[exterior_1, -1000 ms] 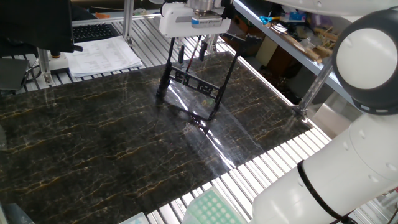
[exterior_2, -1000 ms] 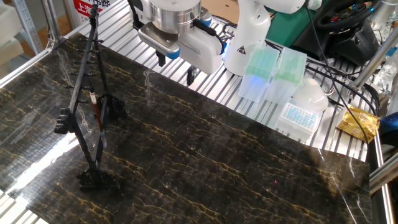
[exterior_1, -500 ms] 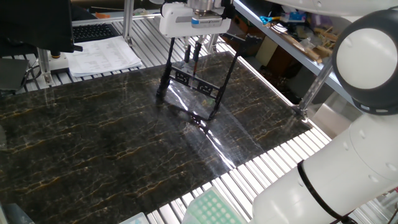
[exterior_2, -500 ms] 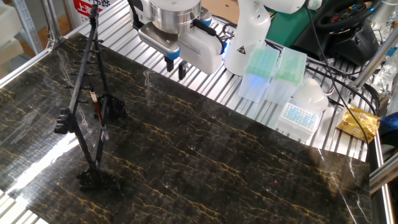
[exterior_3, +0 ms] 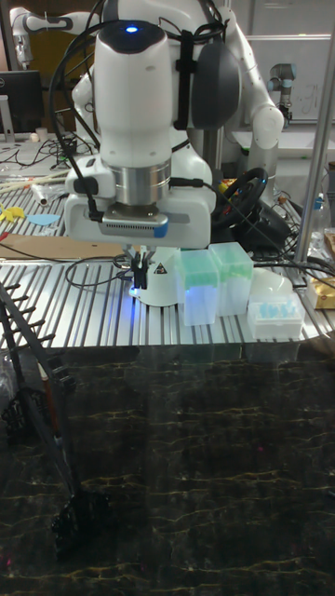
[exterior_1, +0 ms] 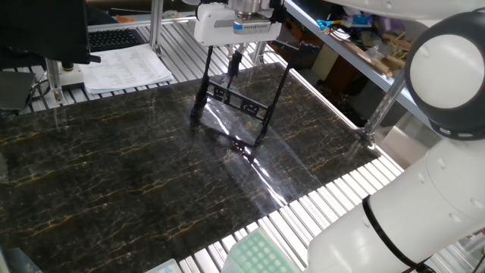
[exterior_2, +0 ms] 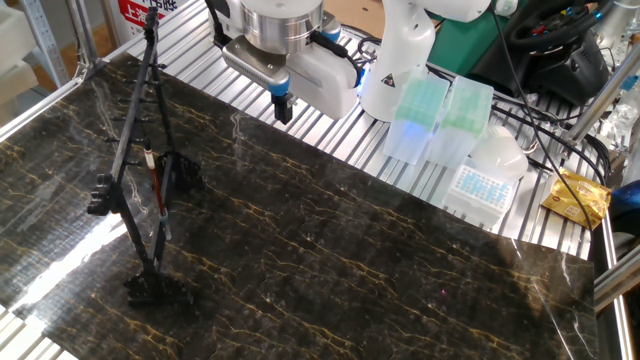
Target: Place the brush on the pen rack
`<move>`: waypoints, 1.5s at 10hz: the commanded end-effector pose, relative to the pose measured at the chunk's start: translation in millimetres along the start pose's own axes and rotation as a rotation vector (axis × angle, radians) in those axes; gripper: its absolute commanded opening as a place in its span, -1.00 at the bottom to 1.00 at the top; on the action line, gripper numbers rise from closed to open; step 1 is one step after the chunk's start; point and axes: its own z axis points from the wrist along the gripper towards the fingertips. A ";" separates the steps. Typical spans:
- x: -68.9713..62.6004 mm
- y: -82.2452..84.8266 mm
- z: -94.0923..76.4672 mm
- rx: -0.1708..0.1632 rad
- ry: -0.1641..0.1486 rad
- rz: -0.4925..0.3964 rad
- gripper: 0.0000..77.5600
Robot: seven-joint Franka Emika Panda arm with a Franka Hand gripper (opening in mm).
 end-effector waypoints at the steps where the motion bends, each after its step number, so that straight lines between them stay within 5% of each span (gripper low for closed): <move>1: 12.9 37.7 -9.6 -0.033 -0.020 -0.170 -0.94; 9: 8.8 34.8 -12.2 -0.039 -0.023 -0.180 -0.94; 15: 7.8 33.5 -14.1 -0.025 -0.070 -0.140 -0.94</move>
